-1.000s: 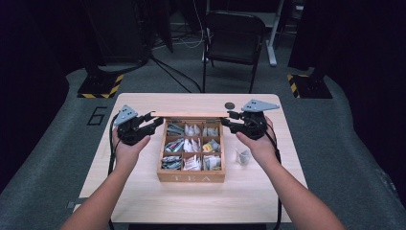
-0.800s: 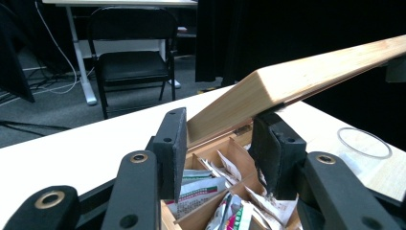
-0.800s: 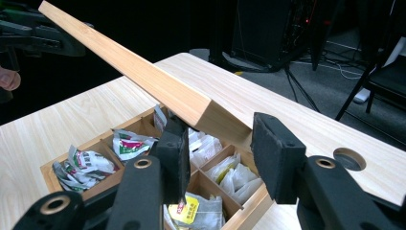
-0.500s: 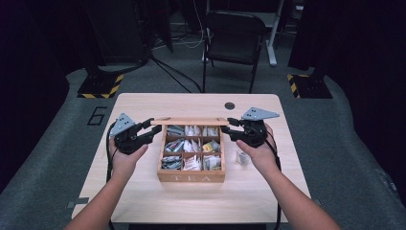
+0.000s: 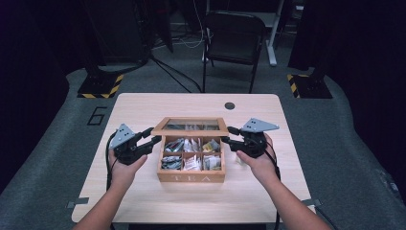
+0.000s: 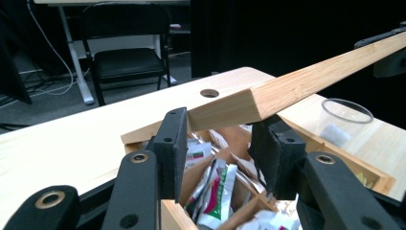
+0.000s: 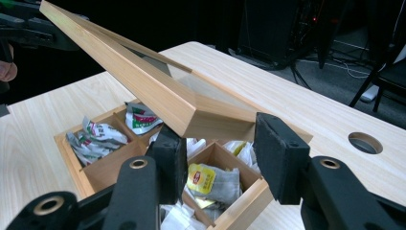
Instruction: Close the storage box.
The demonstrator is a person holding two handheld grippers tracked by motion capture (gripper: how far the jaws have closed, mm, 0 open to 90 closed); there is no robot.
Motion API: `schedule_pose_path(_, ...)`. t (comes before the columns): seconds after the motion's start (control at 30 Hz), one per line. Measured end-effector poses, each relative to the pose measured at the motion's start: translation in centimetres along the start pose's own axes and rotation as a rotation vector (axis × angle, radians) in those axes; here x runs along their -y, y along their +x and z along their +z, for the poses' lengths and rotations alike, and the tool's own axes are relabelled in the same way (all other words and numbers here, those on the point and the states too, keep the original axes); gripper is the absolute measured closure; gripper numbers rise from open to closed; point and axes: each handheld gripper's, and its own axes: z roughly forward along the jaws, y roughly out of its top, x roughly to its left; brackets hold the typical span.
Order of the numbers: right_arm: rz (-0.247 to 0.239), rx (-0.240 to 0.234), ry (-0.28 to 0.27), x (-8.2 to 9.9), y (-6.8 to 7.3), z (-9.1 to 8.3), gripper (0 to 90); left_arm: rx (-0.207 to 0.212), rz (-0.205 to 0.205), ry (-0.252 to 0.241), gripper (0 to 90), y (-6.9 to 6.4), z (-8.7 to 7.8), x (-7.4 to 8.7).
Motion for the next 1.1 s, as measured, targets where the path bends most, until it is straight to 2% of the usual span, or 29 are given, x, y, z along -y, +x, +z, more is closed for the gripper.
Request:
schedule_pose_path(0.1, -0.005, -0.003, -0.003, 0.4, 0.1, 0.0, 54.8, 0.006, -0.003, -0.005, 57.1, 0.0, -0.1, 0.4)
schedule_pose_path(0.17, 0.001, -0.003, -0.003, 1.0, 0.3, -0.1, 54.3, 0.016, -0.007, 0.009, 57.0, -0.1, -0.2, 0.7)
schedule_pose_path(0.4, 0.024, -0.012, -0.002, 2.2, 0.7, -0.1, 52.9, 0.024, -0.020, 0.009, 57.0, -0.4, -0.5, 1.8)
schedule_pose_path(0.47, 0.010, -0.014, -0.001, 2.5, 0.8, -0.1, 52.8, 0.029, -0.025, 0.008, 57.0, -0.4, -0.5, 2.1)
schedule_pose_path(0.87, 0.014, -0.016, 0.003, 4.0, 1.4, -0.3, 54.3, 0.032, -0.012, 0.028, 57.0, -0.8, -0.9, 3.2)
schedule_pose_path(1.1, 0.008, -0.016, 0.020, 5.1, 1.9, -0.3, 54.4, 0.032, -0.012, 0.039, 56.9, -1.3, -1.2, 4.5)
